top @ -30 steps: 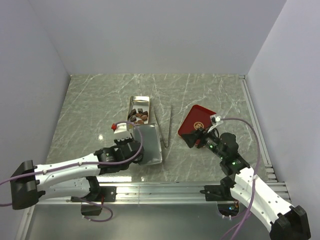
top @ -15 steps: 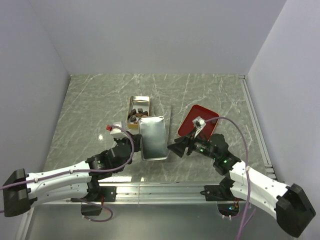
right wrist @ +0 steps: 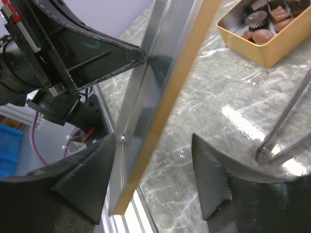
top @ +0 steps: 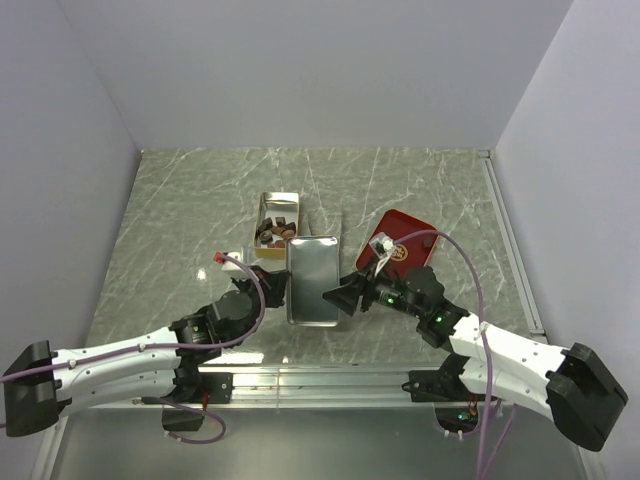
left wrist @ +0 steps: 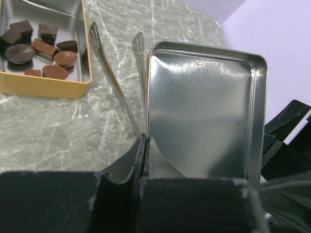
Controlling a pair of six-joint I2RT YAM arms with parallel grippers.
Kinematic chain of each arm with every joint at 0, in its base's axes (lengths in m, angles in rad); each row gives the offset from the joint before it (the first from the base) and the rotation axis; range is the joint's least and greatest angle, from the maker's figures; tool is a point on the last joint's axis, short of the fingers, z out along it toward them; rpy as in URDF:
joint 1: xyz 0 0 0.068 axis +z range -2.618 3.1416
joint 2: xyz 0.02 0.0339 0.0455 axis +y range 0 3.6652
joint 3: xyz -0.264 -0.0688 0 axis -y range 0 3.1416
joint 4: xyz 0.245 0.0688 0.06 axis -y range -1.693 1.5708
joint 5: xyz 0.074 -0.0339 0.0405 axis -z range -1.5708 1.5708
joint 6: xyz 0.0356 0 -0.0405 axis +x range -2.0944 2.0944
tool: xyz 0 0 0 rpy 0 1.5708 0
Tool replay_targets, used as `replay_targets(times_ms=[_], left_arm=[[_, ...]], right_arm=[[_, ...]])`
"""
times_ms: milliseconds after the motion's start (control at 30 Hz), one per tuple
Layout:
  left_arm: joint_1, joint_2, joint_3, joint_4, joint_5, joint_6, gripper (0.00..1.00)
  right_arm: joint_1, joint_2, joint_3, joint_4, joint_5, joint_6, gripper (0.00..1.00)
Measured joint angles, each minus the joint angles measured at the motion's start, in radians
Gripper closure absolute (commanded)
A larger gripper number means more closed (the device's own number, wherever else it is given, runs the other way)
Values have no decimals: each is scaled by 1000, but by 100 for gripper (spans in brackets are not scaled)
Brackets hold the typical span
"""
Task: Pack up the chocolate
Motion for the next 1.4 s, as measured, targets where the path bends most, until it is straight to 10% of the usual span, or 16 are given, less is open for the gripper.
replay_targets(times_ms=[267, 533, 833, 1167, 1400], left_arm=[[0, -3, -25, 44, 68, 35, 98], [0, -129, -58, 55, 131, 72, 31], [0, -274, -102, 66, 240, 95, 13], [0, -237, -117, 61, 320, 103, 16], [0, -217, -128, 101, 418, 117, 63]], right_arm=[[33, 92, 16, 51, 6, -19, 71], [33, 91, 16, 63, 69, -26, 86], [33, 77, 23, 73, 48, -24, 87], [33, 0, 27, 153, -69, 14, 87], [33, 31, 42, 178, -103, 28, 84]])
